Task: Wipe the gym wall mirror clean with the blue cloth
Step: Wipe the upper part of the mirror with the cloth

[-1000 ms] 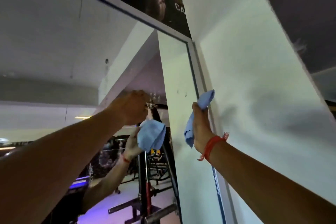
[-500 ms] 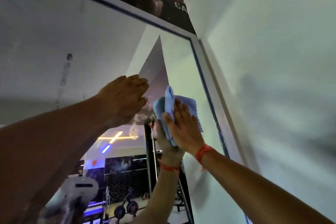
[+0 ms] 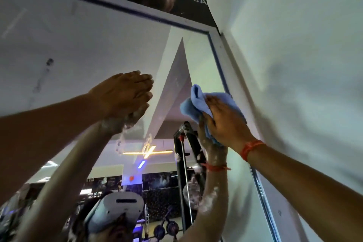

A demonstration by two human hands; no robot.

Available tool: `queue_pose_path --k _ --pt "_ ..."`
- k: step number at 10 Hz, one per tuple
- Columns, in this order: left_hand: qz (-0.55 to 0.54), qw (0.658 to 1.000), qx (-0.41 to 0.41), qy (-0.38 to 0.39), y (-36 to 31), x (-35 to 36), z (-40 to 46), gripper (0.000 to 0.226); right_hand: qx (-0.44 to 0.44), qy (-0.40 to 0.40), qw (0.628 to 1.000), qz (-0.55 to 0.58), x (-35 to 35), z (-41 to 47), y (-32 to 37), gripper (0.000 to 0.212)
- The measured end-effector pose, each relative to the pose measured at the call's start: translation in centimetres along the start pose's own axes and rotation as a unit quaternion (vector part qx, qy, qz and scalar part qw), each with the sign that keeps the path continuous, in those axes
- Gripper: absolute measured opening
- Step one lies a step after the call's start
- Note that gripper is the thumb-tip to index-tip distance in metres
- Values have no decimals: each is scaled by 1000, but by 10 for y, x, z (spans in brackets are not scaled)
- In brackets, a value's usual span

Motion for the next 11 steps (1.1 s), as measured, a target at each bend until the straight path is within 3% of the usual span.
queue_pose_path --k 1,2,3,4,5,6,7,8,9,10,11 --pt "-16 1000 -18 -3 -5 -5 1 89 129 -30 987 91 6 39 -37 40" --pt "15 998 -44 41 -13 -8 0 63 69 -15 991 110 17 36 23 54" --pt "-21 998 -53 34 -11 -11 -2 65 -121 92 980 129 16 -17 61 55" --pt "-29 994 -82 70 -1 -3 -3 76 -85 67 991 76 6 -21 12 50" --pt "-30 991 -94 88 -1 -7 -4 81 84 -5 994 66 -2 40 -22 54" --pt "-19 991 -101 81 -5 -15 -5 62 123 1 991 59 13 82 12 69" --pt "-17 992 -112 63 -2 -21 -9 54 -91 70 992 57 20 57 69 58" --pt "-6 991 -111 70 -2 -21 -12 74 -132 73 987 58 0 36 40 55" --pt "4 991 -115 72 -1 -21 -9 75 60 10 998 18 -14 74 -23 53" --pt "24 990 -122 73 2 -22 -7 56 142 -1 989 34 1 106 -8 71" --pt "14 989 -124 76 7 -19 -8 55 -25 46 998 27 13 91 43 70"
Point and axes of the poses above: each hand's wrist, its own z-axis towards the middle knuckle, its own x-axis out of the palm, y = z × x, the point moved 10 cm from there along z, towards the middle knuckle, and after that the axes turned 14 degrees about y, right-handed, at the moved point
